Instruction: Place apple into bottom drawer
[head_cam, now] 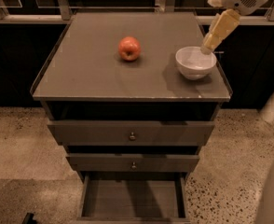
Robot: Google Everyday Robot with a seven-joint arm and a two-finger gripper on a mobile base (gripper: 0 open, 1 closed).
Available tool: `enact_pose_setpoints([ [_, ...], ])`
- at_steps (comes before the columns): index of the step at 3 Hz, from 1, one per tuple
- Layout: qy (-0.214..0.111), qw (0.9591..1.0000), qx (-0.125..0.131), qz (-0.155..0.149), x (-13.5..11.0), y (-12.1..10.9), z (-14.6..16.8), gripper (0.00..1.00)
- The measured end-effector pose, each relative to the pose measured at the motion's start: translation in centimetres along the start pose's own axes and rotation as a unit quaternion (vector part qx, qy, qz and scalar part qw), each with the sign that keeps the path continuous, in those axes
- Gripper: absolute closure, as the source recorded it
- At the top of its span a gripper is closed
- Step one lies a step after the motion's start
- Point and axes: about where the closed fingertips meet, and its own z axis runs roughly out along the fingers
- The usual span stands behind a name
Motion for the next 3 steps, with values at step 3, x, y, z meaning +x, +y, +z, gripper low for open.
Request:
enact_pose_setpoints([
  [3, -0.058, 0.9977, -0.019, 0.03, -3.1, -3.5, 6.8, 0.0],
])
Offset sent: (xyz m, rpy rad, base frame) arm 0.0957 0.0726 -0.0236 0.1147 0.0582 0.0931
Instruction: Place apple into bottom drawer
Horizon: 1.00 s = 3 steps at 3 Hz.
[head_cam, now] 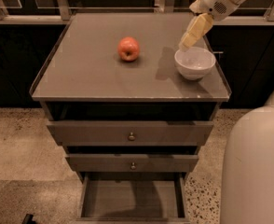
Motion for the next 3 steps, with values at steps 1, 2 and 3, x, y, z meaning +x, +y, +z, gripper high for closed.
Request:
enact_pose_setpoints([
  [1, -0.037, 0.9991, -0.002, 0.019, -0.7, -0.4, 1.9, 0.0],
  [2, -0.064, 0.9974, -0.012, 0.029, -2.2, -0.7, 4.4, 0.0],
  [3, -0.081, 0.9957, -0.021, 0.039, -3.1, -0.8, 6.5, 0.0],
])
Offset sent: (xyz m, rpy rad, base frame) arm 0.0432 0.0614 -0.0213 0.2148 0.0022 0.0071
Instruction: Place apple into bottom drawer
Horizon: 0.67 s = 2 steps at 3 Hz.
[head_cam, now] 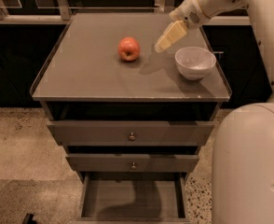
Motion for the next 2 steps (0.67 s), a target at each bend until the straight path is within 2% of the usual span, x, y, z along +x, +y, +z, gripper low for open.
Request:
enact_pose_setpoints([
  [2, -0.023, 0.9993, -0.029, 0.005, -1.2, 0.5, 4.3, 0.0],
])
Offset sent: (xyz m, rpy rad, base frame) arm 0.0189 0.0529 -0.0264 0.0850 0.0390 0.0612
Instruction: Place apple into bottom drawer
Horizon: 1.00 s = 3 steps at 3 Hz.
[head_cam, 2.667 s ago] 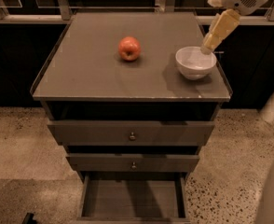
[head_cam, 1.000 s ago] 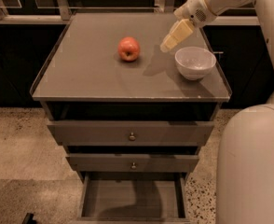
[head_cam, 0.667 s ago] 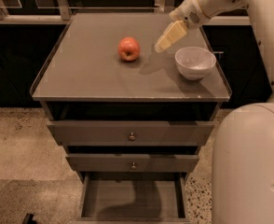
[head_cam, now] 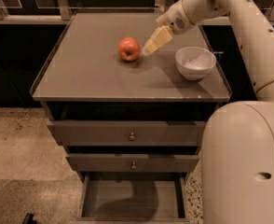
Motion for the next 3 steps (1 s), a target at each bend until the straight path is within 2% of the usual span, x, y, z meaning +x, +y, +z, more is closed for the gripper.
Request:
enact_pose_setpoints([
  [1, -0.003, 0.9997, -0.023, 0.003, 0.0, 0.6, 2.6, 0.0],
  [3, -0.008, 0.9989, -0.045, -0.003, -0.6, 1.0, 5.8, 0.0],
])
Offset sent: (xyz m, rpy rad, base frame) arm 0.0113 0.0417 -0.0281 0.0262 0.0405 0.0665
